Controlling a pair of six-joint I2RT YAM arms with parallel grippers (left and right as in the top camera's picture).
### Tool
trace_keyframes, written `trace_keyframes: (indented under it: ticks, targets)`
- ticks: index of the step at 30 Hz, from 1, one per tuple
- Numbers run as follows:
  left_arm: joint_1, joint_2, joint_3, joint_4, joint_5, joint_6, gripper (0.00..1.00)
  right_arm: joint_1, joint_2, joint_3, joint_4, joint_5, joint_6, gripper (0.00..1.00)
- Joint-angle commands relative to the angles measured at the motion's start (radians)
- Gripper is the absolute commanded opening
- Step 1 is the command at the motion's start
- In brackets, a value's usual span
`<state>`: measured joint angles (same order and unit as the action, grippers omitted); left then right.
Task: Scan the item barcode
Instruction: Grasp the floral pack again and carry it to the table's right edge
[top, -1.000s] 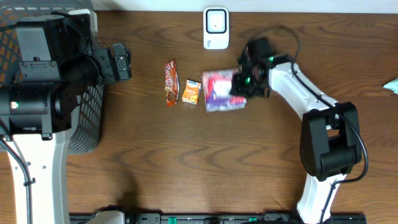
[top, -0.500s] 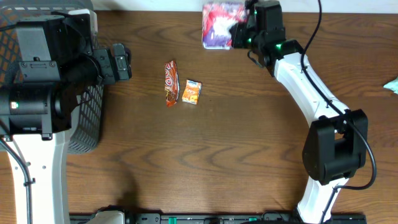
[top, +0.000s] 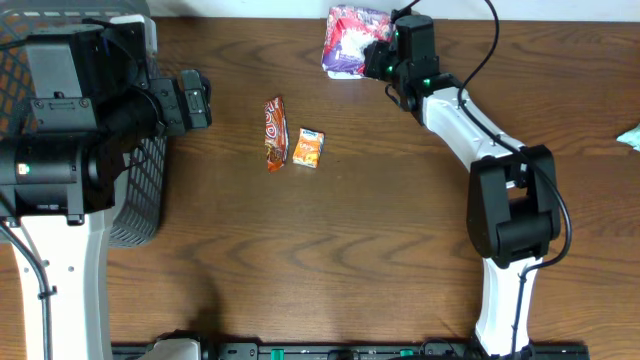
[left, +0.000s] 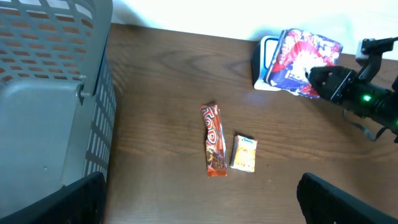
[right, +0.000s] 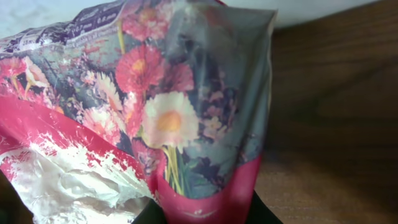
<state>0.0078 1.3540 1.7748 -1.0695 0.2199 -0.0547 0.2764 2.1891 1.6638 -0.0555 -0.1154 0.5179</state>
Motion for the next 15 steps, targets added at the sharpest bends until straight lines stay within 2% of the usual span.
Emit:
trace_keyframes:
  ticks: [1, 4, 11, 15]
  targets:
    - [0.004, -0.002, 0.003, 0.000, 0.004, 0.002, 0.98, -0.047, -0.092, 0.047, -0.017, 0.002, 0.006, 0.01]
    - [0.004, -0.002, 0.003, 0.000, 0.004, 0.002, 0.98, -0.106, -0.163, 0.048, -0.080, 0.046, 0.005, 0.01]
    - [0.004, -0.002, 0.003, 0.000, 0.004, 0.002, 0.98, -0.333, -0.280, 0.047, -0.430, 0.394, -0.014, 0.01]
    - [0.004, -0.002, 0.003, 0.000, 0.004, 0.002, 0.98, -0.501, -0.269, 0.042, -0.575, 0.420, 0.052, 0.01]
